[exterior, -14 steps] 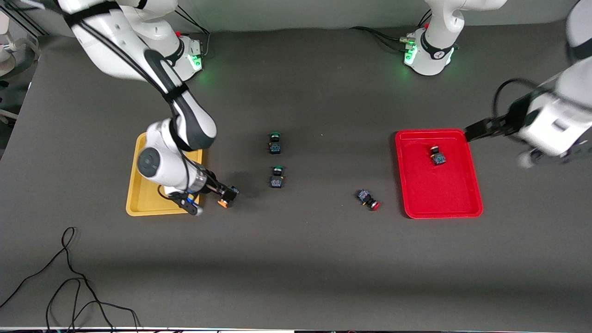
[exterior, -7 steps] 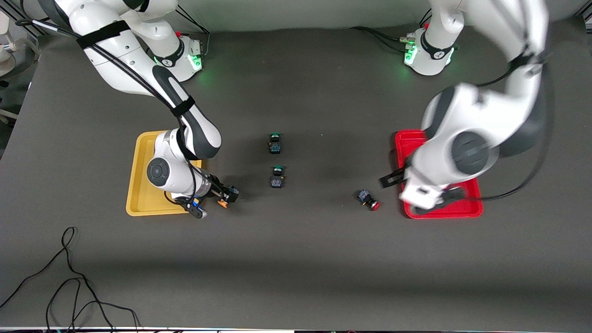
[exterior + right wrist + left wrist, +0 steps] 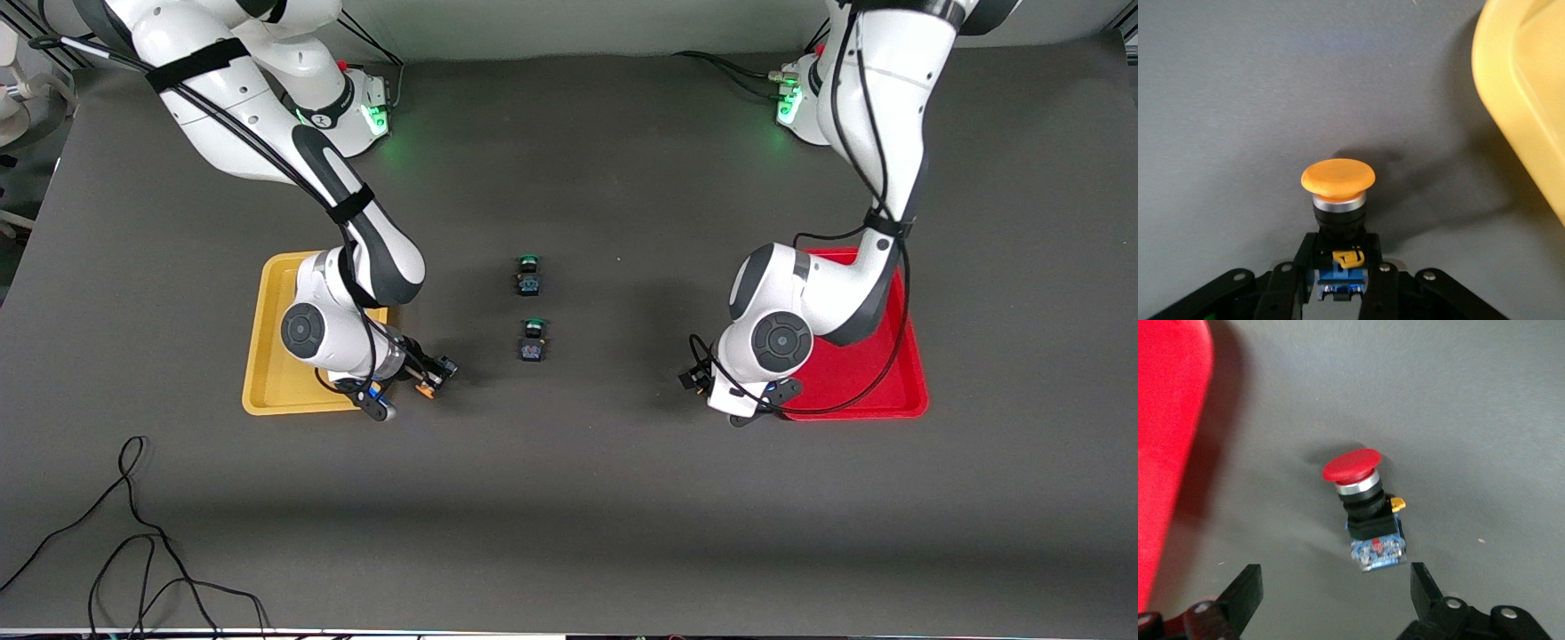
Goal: Place red and yellow buttons in trays
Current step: 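Lift the yellow button with the right gripper while the left gripper grasps the red button, then release the yellow button in the yellow tray while the left gripper carries the red button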
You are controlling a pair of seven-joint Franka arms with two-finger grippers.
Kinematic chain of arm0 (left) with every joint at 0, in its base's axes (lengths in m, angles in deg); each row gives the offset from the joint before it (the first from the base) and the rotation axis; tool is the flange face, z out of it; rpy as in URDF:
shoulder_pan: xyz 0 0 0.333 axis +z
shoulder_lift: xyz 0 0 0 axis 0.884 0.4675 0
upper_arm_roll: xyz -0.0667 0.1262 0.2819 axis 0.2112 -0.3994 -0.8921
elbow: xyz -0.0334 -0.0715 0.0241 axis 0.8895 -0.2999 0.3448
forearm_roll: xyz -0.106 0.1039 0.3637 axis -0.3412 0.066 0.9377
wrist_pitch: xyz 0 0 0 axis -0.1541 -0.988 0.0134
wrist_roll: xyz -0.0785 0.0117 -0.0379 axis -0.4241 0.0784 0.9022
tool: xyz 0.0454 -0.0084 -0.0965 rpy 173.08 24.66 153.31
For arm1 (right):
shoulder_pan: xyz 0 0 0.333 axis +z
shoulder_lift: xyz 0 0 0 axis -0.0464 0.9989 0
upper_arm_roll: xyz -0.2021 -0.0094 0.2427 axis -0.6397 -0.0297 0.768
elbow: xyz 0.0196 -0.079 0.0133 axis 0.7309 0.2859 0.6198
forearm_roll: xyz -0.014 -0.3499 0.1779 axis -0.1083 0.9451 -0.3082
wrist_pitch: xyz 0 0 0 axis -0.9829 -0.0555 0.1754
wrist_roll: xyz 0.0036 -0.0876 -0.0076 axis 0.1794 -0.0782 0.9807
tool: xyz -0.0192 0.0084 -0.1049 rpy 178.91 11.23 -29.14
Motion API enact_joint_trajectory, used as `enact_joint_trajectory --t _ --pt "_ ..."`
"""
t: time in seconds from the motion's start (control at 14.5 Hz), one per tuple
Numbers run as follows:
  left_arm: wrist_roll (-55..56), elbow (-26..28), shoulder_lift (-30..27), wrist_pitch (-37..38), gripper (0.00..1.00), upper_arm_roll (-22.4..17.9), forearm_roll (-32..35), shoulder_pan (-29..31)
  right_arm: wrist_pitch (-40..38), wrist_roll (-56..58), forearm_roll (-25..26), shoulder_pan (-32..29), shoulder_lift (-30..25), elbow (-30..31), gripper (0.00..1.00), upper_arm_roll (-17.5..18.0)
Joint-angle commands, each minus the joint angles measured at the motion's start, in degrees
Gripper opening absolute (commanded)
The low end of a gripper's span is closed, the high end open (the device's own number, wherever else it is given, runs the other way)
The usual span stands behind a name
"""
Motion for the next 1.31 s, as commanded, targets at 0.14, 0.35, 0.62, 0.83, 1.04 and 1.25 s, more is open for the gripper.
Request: enact_joint_trajectory --t 0.14,0.35,0.62,0.83,1.04,1.25 --pt "1.33 0.72 1.78 -4.77 0.91 0.05 -4.15 0.02 -18.1 1.71 0.68 -1.69 -12.84 -1.13 0.0 -3.86" --pt "1.24 0.63 2.57 -5.13 0.75 0.05 -4.16 0.19 -16.04 15.83 1.74 -1.69 -14.17 4.65 0.0 -11.49" --pt "0.62 0.11 2.57 -5.13 0.42 -0.04 -4.07 0.46 -7.15 23.96 1.65 -1.87 -11.46 11.08 0.0 -14.69" --pt "1.33 -0.95 1.79 -3.73 0.08 -0.04 -4.07 0.63 -2.14 24.94 1.39 -1.87 -9.87 13.1 0.04 -14.69" --pt "0.98 -2.61 -4.61 7.55 0.06 -1.0 -3.37 0.81 -2.48 24.76 1.3 -2.05 -10.22 13.02 0.99 -14.77" --pt "-0.6 -4.64 -15.4 25.23 0.08 -4.33 -0.04 0.9 -6.5 24.76 1.3 -2.05 -14.59 11.89 1.0 -14.86"
